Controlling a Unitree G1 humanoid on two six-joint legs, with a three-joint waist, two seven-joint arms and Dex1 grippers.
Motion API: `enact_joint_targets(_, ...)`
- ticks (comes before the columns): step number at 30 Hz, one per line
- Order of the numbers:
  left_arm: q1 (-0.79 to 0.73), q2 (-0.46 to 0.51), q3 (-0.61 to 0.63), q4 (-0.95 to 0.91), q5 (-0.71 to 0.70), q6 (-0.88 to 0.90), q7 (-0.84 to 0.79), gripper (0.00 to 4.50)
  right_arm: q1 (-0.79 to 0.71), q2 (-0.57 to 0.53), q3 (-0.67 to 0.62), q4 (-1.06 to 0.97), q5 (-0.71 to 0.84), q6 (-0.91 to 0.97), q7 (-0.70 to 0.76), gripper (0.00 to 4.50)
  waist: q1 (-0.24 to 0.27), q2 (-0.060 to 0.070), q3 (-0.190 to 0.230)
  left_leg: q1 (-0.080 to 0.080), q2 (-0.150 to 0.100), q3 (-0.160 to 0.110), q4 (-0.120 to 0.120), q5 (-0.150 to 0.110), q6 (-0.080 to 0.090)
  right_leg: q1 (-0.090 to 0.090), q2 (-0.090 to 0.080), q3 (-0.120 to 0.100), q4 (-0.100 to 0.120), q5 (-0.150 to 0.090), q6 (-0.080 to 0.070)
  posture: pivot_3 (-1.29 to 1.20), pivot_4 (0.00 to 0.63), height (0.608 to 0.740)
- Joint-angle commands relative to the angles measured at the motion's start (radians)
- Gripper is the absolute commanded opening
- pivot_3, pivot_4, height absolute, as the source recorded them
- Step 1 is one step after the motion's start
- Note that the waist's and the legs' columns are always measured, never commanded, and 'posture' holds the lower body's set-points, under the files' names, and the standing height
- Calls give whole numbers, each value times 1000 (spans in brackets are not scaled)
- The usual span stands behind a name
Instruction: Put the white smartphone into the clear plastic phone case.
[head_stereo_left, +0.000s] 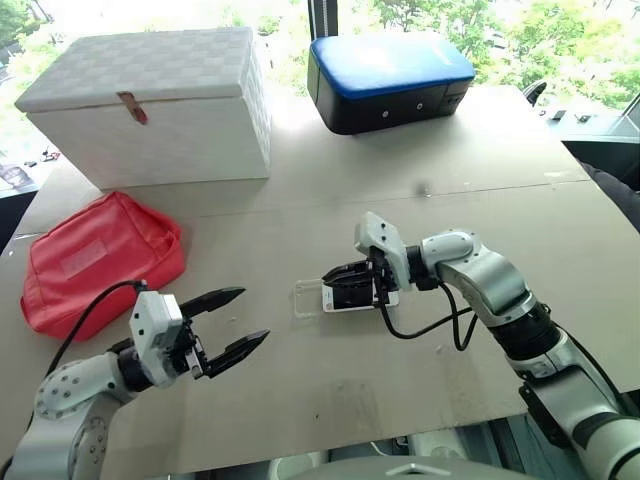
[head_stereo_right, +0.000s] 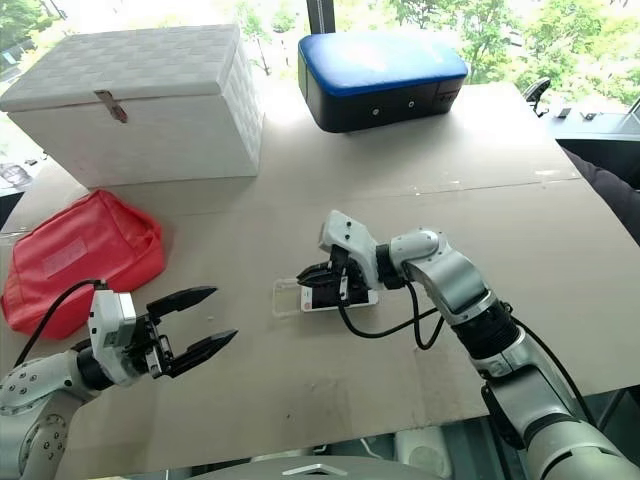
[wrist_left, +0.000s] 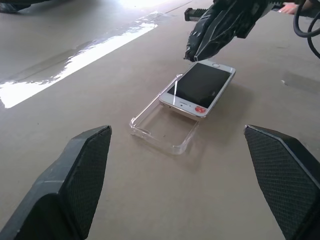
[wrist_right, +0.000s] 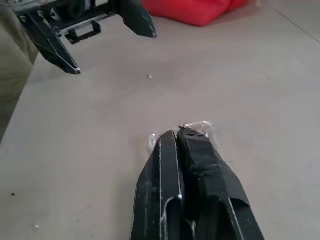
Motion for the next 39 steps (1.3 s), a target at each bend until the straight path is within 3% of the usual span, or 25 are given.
enact_joint_targets(1, -1, -1, -3, -25, -6, -13, 2, 4351, 5, -26, 90, 51, -80, -51, 3, 46, 0, 0, 0, 0, 0, 0, 0, 0, 0, 0, 0, 0, 0, 0, -1, 0, 150, 740)
enact_joint_targets(9, -4, 10, 3, -28, -11, -4, 0, 4351, 1, -49, 26, -11, 59, 3, 113, 46, 1, -1, 3, 0, 0, 0, 2, 0, 0, 0, 0, 0, 0, -1, 0, 0, 150, 740)
enact_joint_targets(18, -30, 14, -12, -21, -8, 3, 0, 4351, -5, -160, 123, 16, -38, -42, 161, 46, 2, -1, 3, 0, 0, 0, 2, 0, 0, 1, -1, -1, -1, -1, 0, 0, 150, 740)
enact_joint_targets(28, -24, 10, -12, -26, -8, 1, 7, 4351, -35, -140, 113, 87, -99, -101, 138, 46, 2, -1, 3, 0, 0, 0, 2, 0, 0, 1, 0, -1, 0, -1, 0, 0, 150, 740)
enact_joint_targets(39, 8, 4, -11, -47, -14, -4, 20, 4351, -29, -83, 63, 25, -3, -15, 145, 46, 2, -1, 4, 0, 0, 0, 2, 0, 0, 1, 0, -1, -1, -1, 0, 0, 150, 740)
